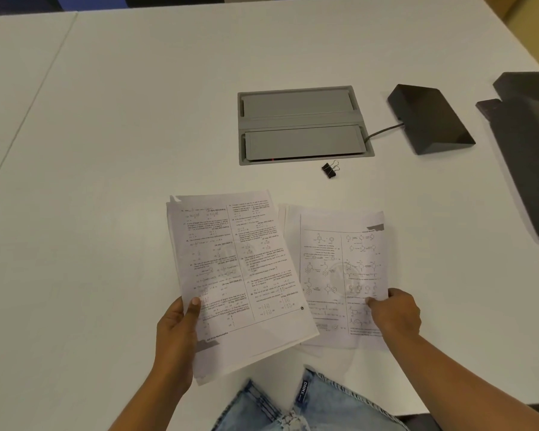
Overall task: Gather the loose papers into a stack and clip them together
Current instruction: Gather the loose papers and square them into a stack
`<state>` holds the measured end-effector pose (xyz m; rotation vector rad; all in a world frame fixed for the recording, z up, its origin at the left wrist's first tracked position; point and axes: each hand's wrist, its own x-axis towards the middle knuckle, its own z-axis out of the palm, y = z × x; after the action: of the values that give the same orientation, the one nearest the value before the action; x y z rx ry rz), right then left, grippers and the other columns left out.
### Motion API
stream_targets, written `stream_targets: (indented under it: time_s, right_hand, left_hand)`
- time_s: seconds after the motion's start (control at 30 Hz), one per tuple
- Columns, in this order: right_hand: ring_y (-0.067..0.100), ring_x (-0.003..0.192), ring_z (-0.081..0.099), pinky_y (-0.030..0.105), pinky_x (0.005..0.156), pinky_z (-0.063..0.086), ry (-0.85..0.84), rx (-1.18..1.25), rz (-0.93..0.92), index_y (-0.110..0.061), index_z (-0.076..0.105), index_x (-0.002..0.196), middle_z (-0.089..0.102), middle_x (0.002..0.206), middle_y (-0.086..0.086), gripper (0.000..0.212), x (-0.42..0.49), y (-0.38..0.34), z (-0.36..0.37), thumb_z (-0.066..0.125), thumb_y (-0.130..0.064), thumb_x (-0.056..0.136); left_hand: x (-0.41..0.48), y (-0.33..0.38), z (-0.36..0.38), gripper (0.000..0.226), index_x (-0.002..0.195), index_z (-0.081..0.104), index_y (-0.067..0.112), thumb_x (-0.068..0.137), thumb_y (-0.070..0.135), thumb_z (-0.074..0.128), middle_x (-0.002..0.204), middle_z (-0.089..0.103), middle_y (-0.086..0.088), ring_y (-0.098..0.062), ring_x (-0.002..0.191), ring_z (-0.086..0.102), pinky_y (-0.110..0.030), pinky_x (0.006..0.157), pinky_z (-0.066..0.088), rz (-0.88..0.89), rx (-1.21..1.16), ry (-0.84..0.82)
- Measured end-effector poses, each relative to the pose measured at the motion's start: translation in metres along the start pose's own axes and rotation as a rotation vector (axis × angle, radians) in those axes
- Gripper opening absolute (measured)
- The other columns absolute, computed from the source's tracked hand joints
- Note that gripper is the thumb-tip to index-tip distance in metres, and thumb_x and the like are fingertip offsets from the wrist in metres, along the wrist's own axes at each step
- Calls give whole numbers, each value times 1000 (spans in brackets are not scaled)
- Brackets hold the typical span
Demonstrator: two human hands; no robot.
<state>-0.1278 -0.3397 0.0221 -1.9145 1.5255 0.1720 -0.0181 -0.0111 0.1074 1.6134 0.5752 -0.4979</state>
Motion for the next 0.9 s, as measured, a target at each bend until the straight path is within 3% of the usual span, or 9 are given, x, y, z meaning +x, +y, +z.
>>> stream_targets:
  time_s: [0.27, 0.5, 0.67, 0.83, 0.9]
  right_hand:
    - [29, 71, 66, 32, 61, 55, -27, 99, -8, -14, 68, 93, 74, 94, 12, 11, 2, 2, 2, 70, -20, 83]
    - [32, 86, 65, 39, 75, 56, -45, 194, -55, -7, 68, 112, 72, 109, 17, 31, 1, 6, -8, 73, -15, 83]
    - [28, 79, 62, 32, 68, 51, -49, 150, -102, -6, 69, 110, 72, 106, 16, 27, 3, 17, -21, 72, -16, 85]
    - [27, 75, 59, 27, 60, 46, -4, 21, -131, -6, 68, 110, 73, 107, 16, 27, 7, 22, -25, 69, -20, 88]
    - [30, 78, 63, 29, 64, 48, 20, 7, -136, -6, 68, 110, 73, 107, 16, 28, 7, 21, -24, 70, -21, 86]
  left_hand:
    - [2, -1, 2, 22, 119, 62, 23, 103, 26, 48, 105, 74, -1, -32, 93, 69, -34, 50, 59, -19, -3, 5]
    - [7, -4, -3, 21, 119, 62, 25, 103, 25, 48, 106, 74, -2, -32, 93, 68, -35, 53, 57, -37, -14, 25]
    - [8, -6, -5, 22, 120, 60, 24, 103, 24, 48, 105, 73, 0, -30, 91, 68, -33, 47, 58, -41, -23, 13]
    - [9, -9, -3, 23, 122, 60, 22, 103, 25, 47, 108, 73, -3, -31, 91, 68, -36, 52, 58, -33, 1, 7]
    - [10, -11, -2, 24, 122, 60, 23, 103, 26, 48, 111, 72, -4, -33, 93, 67, -38, 54, 58, -35, 22, 13]
